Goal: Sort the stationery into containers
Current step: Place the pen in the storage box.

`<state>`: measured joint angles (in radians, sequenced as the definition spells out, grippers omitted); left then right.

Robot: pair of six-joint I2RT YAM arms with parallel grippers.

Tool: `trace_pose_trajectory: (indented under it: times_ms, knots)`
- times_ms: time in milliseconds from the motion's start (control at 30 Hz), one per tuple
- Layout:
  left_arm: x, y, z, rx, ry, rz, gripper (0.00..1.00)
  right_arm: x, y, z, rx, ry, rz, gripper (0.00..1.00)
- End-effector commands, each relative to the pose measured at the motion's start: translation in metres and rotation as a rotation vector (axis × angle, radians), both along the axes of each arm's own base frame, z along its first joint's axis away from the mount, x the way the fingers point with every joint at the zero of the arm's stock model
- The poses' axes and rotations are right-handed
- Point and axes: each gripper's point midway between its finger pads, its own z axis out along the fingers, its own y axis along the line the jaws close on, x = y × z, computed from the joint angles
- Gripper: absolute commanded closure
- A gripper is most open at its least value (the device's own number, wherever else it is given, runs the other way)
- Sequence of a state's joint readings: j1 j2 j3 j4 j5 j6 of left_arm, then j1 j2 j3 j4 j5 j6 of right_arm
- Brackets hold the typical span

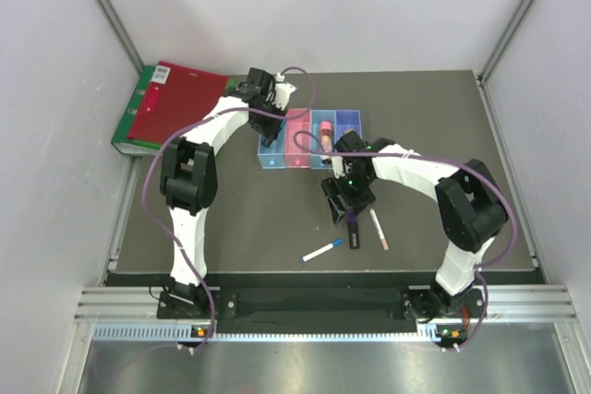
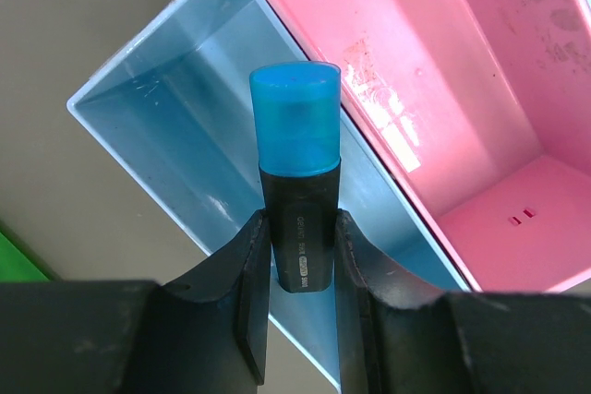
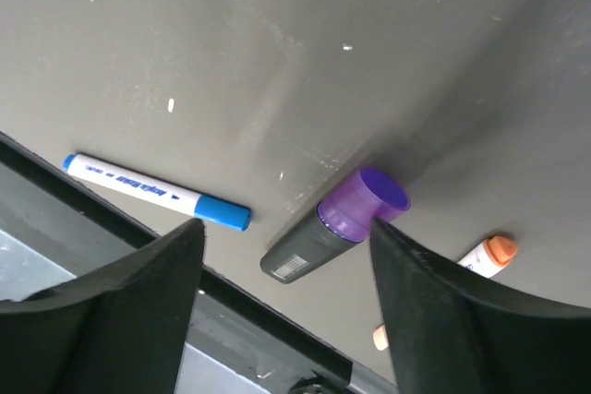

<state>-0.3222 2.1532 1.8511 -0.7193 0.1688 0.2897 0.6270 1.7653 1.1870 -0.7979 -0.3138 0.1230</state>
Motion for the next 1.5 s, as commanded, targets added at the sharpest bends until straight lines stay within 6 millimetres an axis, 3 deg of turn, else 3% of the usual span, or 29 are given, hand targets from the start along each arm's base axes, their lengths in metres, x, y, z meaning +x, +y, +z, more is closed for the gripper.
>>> trace_pose_trajectory:
  times_ms: [0,67,200,333,433,633,933,1033,1100,1267,1400,1467]
  knots:
    - [0.0,-0.005,0.0,-0.033,0.004,-0.004,0.91,0.011,0.008,0.003,-0.036,-0.058,0.027,0.32]
    - [0.0,-0.005,-0.001,-0.035,0.005,-0.005,0.89,0.015,0.002,0.001,-0.079,-0.083,0.022,0.32]
    - [-0.001,-0.007,-0.002,-0.042,0.004,-0.007,0.89,0.023,-0.012,0.008,-0.106,-0.131,-0.003,0.22]
    - [0.001,-0.007,0.0,-0.044,-0.007,-0.011,0.89,0.017,-0.022,0.015,-0.104,-0.164,-0.006,0.21]
    - [0.004,-0.007,0.002,-0.038,-0.018,-0.011,0.88,0.014,-0.027,0.006,-0.128,-0.152,0.0,0.23]
    - [0.0,-0.005,-0.004,-0.036,0.009,-0.009,0.53,0.015,-0.023,-0.007,-0.153,-0.1,0.014,0.31]
    - [-0.005,0.002,-0.015,-0.035,0.037,-0.001,0.39,0.019,-0.02,-0.014,-0.165,-0.075,0.016,0.37]
    - [-0.002,0.004,-0.007,-0.054,0.029,0.012,0.38,0.022,-0.02,-0.015,-0.174,-0.075,0.013,0.42]
    - [0.001,0.003,0.005,-0.08,0.021,0.021,0.38,0.021,-0.019,-0.018,-0.182,-0.068,0.02,0.55]
    - [0.007,0.008,0.04,-0.123,-0.032,0.044,0.37,0.024,-0.016,-0.024,-0.199,-0.054,0.024,0.61]
    - [0.008,0.012,0.057,-0.127,-0.067,0.043,0.36,0.024,-0.015,-0.031,-0.22,-0.044,0.04,0.64]
    - [0.01,0.017,0.063,-0.126,-0.083,0.049,0.36,0.024,-0.013,-0.031,-0.223,-0.041,0.048,0.71]
